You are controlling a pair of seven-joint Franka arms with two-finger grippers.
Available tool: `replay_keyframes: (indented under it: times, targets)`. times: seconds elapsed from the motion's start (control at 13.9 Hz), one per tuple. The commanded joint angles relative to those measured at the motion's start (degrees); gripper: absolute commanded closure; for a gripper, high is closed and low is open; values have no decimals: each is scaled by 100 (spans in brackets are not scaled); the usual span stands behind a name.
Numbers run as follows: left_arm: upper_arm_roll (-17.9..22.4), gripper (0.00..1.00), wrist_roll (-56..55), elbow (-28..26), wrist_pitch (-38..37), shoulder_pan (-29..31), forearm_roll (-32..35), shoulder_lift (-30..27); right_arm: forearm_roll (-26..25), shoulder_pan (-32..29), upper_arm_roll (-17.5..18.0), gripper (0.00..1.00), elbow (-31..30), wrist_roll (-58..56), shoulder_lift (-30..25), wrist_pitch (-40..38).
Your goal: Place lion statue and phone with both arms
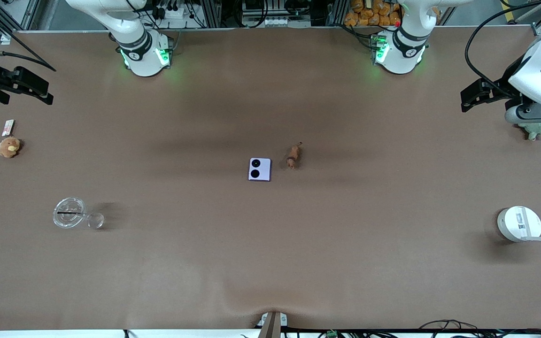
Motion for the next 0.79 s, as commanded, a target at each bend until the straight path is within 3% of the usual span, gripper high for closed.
replay_keyframes:
  times: [0.0,0.72]
  targets:
    - [-7,0,-72,8,-71,0,140,24,-5,-1,-13,0,66,-51,0,-14]
    - [-16,0,-168,86,-54,-9,-8,146,30,-10,-13,0,49,-51,-9,-14]
